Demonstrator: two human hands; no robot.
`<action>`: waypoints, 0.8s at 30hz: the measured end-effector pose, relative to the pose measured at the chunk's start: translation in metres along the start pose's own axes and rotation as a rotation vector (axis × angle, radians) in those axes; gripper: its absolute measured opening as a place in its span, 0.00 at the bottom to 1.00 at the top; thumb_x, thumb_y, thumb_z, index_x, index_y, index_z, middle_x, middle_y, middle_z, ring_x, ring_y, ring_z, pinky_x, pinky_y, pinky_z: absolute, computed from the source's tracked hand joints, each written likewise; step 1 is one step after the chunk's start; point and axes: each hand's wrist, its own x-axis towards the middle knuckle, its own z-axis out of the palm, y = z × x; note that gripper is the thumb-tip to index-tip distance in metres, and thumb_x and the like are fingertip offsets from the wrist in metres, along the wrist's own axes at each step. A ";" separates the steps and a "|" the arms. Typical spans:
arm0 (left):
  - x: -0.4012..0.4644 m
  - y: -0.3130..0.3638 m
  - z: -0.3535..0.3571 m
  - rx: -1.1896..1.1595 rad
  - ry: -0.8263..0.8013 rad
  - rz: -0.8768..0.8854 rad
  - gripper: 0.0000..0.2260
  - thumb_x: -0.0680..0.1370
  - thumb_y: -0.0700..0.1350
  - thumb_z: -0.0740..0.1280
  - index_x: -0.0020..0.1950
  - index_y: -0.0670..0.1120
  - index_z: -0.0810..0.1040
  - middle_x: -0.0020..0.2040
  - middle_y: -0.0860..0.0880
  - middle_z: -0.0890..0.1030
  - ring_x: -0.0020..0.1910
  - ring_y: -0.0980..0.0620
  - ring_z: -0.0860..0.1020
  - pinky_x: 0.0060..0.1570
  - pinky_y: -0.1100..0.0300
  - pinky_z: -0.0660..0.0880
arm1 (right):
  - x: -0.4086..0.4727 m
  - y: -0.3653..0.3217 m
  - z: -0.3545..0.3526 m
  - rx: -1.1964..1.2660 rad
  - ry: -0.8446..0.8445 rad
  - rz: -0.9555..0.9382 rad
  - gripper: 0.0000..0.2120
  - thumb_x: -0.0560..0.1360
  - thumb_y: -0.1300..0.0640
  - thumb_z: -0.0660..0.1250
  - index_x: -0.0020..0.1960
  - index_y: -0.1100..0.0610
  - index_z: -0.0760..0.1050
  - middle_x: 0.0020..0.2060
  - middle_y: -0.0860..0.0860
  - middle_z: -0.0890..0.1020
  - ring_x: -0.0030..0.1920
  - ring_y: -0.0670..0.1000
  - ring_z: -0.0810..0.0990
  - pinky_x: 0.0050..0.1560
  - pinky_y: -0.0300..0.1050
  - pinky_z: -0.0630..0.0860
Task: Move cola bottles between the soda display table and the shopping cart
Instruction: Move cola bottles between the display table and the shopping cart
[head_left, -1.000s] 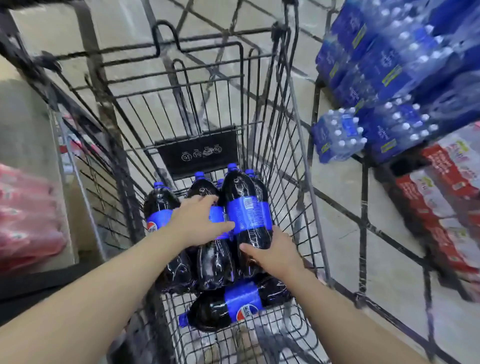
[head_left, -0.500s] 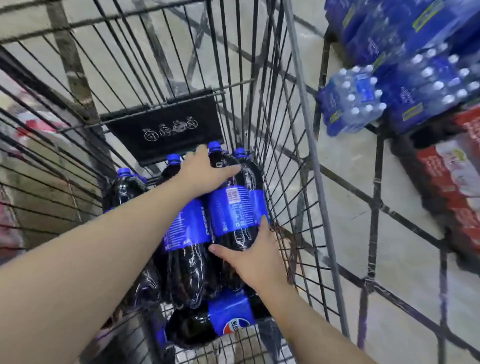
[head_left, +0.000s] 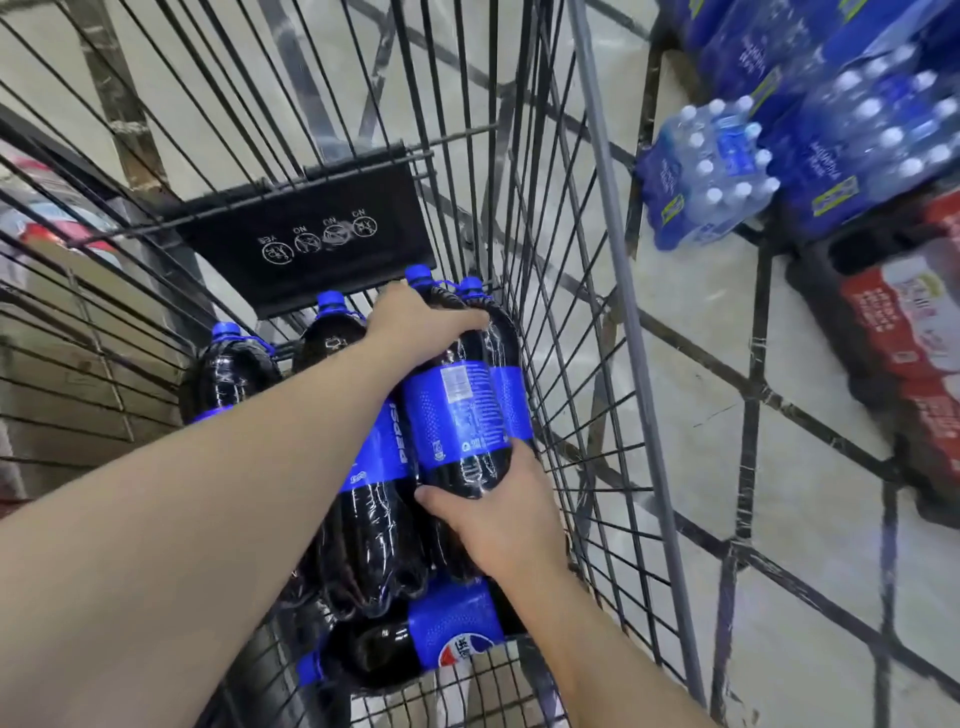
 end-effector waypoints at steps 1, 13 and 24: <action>-0.005 -0.002 0.002 0.001 -0.001 0.015 0.47 0.64 0.69 0.81 0.68 0.38 0.72 0.63 0.46 0.78 0.61 0.45 0.77 0.56 0.57 0.72 | -0.006 0.003 0.000 -0.021 0.015 0.004 0.55 0.50 0.24 0.75 0.71 0.45 0.66 0.60 0.41 0.78 0.59 0.48 0.79 0.58 0.56 0.79; -0.043 -0.018 0.034 -0.094 -0.108 0.048 0.50 0.66 0.68 0.80 0.75 0.39 0.65 0.66 0.44 0.78 0.64 0.44 0.76 0.59 0.55 0.73 | -0.044 0.033 -0.014 -0.102 0.032 0.008 0.60 0.57 0.28 0.73 0.81 0.42 0.49 0.73 0.43 0.69 0.71 0.50 0.71 0.68 0.53 0.73; -0.059 -0.009 0.028 -0.044 -0.066 0.020 0.45 0.56 0.74 0.75 0.62 0.45 0.76 0.55 0.48 0.83 0.55 0.45 0.81 0.57 0.52 0.79 | -0.044 0.039 -0.017 -0.123 0.009 0.001 0.56 0.58 0.29 0.74 0.78 0.42 0.53 0.65 0.45 0.73 0.63 0.52 0.76 0.62 0.51 0.75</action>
